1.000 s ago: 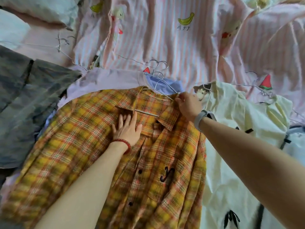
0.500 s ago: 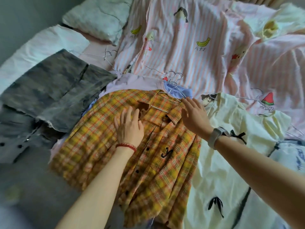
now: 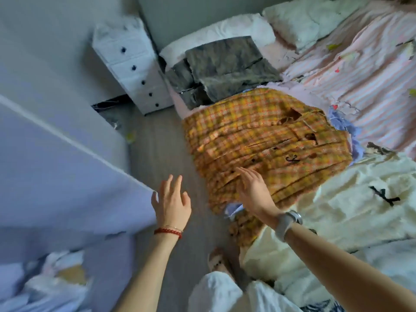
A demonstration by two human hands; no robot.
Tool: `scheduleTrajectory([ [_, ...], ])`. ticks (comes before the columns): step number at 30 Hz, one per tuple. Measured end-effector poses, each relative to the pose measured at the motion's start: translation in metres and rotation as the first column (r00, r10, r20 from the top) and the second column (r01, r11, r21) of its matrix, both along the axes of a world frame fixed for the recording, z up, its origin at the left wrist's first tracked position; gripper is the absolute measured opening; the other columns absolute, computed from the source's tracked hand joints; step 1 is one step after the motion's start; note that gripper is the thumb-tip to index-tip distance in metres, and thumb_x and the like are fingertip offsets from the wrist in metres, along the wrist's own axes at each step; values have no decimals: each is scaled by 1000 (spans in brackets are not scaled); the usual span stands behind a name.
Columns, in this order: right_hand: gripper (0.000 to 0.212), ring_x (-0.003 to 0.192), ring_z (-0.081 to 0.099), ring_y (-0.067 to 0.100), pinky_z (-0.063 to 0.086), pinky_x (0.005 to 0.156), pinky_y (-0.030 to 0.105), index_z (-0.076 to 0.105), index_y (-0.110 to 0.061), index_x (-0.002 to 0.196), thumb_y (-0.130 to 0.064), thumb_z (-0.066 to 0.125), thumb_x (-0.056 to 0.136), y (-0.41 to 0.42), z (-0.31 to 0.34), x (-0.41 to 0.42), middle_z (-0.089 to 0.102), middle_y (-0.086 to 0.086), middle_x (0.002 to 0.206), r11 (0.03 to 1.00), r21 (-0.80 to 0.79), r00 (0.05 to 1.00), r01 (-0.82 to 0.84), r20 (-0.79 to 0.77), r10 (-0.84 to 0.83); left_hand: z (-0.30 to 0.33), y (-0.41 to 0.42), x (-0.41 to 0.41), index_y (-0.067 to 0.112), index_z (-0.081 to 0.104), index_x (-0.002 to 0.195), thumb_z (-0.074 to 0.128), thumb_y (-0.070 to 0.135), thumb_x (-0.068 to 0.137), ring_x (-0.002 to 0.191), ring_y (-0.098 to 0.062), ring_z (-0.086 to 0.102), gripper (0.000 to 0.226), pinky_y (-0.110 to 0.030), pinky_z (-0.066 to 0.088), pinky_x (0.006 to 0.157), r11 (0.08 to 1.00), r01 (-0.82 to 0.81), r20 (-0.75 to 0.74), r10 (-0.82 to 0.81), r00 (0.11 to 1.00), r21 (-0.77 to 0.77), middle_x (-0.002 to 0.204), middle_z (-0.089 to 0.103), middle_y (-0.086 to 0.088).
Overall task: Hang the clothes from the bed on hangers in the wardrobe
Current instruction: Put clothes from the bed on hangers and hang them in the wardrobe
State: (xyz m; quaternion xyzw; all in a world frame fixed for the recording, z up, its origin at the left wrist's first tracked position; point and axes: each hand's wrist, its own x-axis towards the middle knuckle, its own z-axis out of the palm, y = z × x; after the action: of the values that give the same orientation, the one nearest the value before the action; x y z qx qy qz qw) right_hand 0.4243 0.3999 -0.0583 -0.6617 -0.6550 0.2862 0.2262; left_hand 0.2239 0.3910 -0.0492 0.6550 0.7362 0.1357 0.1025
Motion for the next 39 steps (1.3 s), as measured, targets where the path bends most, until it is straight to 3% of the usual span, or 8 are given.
scheduleTrajectory([
  [6,39,114,50,35,33,97,35,55,0,119,-17,39,89,-35,38,-170,60,19,118,890,6,890,-456,-27,456,41,-132,-167,2,64,106,36,25,76,104,-40,60,47,-60,49,78,909,-407,-39,411,911,93,110,63,-23],
  [10,39,128,39,26,31,106,33,47,-10,131,-12,44,92,-87,68,-290,51,9,134,716,67,714,-694,-61,698,80,-228,-256,4,66,104,50,15,72,100,-39,61,38,-52,50,76,729,-634,-60,668,742,258,109,64,-21],
  [16,36,118,51,32,33,100,31,53,-3,124,-3,46,89,-182,120,-451,56,16,127,397,219,386,-891,-91,918,146,-354,-346,7,63,110,35,26,79,103,-35,59,47,-50,47,80,470,-744,-92,867,489,476,116,61,-16],
  [23,32,113,55,29,34,94,23,55,-3,122,-4,41,93,-256,198,-599,57,14,126,221,306,157,-926,-219,963,210,-415,-418,10,64,110,35,24,79,109,-33,55,45,-48,40,87,290,-702,-101,949,299,650,121,59,-13],
  [30,38,123,43,24,32,87,13,36,3,135,-1,34,97,-280,267,-711,43,19,136,120,239,-17,-963,-502,864,217,-402,-472,24,37,140,15,56,87,142,-22,14,66,-55,18,107,362,-789,-137,930,340,496,153,20,0],
  [32,38,121,43,25,33,90,17,34,5,134,1,34,96,-279,277,-735,45,18,132,97,225,-46,-970,-556,830,210,-398,-480,24,36,141,7,59,91,141,-22,15,68,-58,22,107,353,-805,-150,935,320,478,153,19,2],
  [36,47,113,47,23,34,85,18,28,-2,139,-10,43,96,-278,288,-779,50,10,118,-3,165,-84,-986,-489,868,198,-395,-486,23,36,137,7,50,96,136,-25,31,57,-54,37,99,318,-790,-141,947,288,524,146,36,-2],
  [39,30,93,47,19,38,77,24,43,-11,123,-13,47,93,-280,287,-805,51,3,93,-60,151,-111,-987,-358,927,194,-391,-486,25,32,136,16,45,97,135,-22,31,47,-49,37,100,278,-774,-88,956,278,569,147,35,-3],
])
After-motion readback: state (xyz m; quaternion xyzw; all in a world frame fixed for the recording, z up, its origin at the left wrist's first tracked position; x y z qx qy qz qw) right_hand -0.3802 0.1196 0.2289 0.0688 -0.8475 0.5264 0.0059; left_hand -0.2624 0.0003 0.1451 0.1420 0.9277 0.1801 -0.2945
